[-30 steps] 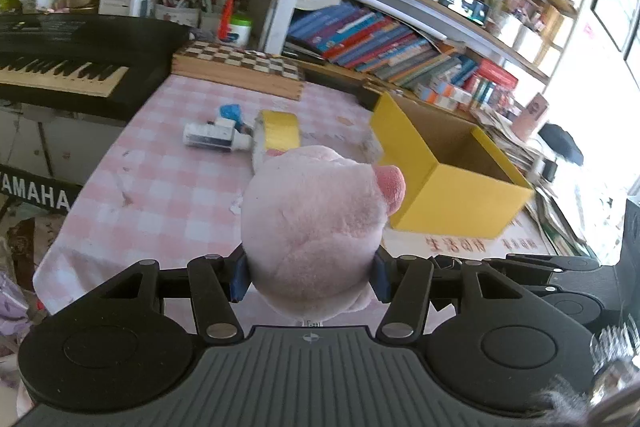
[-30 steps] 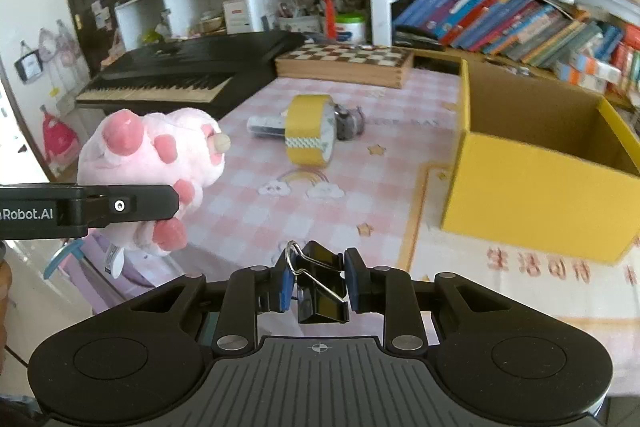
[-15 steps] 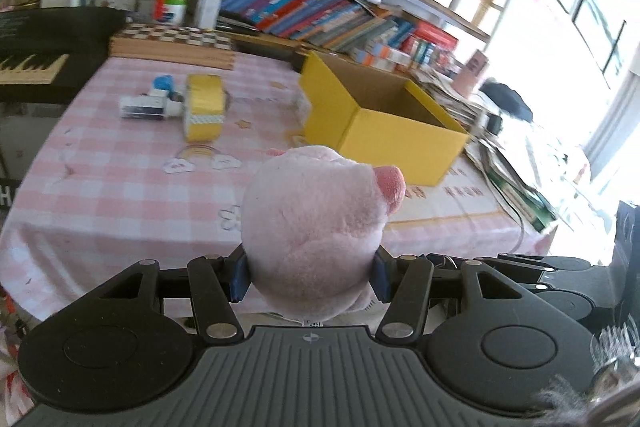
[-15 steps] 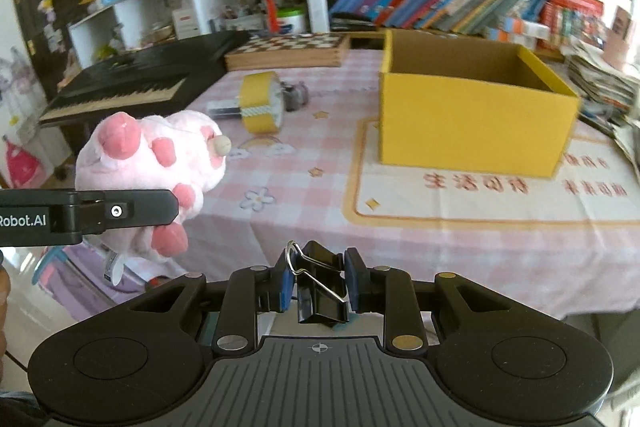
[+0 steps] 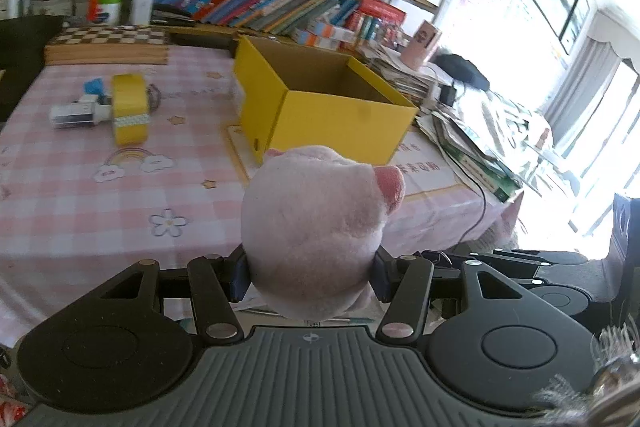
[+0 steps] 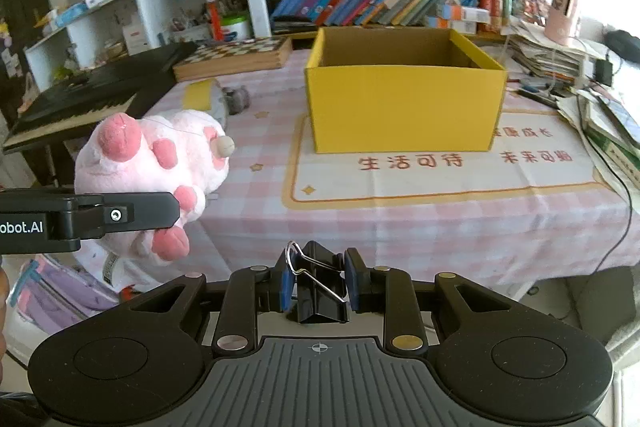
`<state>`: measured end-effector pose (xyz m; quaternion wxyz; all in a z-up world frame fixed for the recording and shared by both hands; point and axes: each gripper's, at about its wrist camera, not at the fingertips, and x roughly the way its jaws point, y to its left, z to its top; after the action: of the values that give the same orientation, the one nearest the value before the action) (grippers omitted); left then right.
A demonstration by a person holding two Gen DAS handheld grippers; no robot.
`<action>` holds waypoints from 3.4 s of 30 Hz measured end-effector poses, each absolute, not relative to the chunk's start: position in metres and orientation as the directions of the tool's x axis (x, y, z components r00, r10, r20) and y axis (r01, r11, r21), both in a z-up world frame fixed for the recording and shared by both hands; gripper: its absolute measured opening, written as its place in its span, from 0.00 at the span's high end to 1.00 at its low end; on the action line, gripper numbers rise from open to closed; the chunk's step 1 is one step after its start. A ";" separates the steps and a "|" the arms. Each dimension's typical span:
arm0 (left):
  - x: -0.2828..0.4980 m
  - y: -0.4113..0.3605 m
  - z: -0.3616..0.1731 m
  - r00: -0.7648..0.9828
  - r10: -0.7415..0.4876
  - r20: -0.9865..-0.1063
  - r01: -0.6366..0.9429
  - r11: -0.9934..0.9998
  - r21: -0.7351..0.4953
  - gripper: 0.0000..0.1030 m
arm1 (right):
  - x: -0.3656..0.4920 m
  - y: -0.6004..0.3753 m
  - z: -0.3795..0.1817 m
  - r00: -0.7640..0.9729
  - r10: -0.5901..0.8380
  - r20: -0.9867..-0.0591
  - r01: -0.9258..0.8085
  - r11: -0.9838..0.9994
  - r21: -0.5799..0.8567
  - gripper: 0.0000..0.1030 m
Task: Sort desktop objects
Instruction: 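Carry the pig and binder clip with both grippers toward the yellow box, then lower both grippers into the yellow box and open them, releasing pig and clip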
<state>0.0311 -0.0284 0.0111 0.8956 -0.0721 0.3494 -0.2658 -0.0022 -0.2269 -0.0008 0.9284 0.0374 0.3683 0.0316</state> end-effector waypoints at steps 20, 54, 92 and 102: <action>0.078 -0.090 0.012 0.578 -0.555 -0.599 0.463 0.827 -0.319 0.48 | 0.042 -0.283 0.000 0.712 0.075 -0.699 -0.012 0.995 0.095 0.75; 0.250 -0.193 0.063 0.717 -0.431 -0.548 0.425 0.893 -0.147 0.48 | 0.255 -0.358 0.046 0.775 0.217 -0.593 -0.407 0.890 -0.205 0.75; 0.344 -0.244 -0.002 0.568 -0.231 -0.790 0.430 0.902 0.046 0.33 | 0.329 -0.315 -0.035 0.503 0.163 -0.849 -0.815 0.416 -0.403 0.43; 0.303 -0.209 0.061 0.745 -0.284 -0.604 0.346 0.938 -0.015 0.17 | 0.312 -0.345 0.031 0.613 0.299 -0.731 -0.702 0.631 -0.331 0.31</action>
<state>0.3033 -0.2088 0.0605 0.9328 0.0491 0.3147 -0.1687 0.3120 -0.3446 0.0310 0.8428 -0.3105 0.3244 0.2967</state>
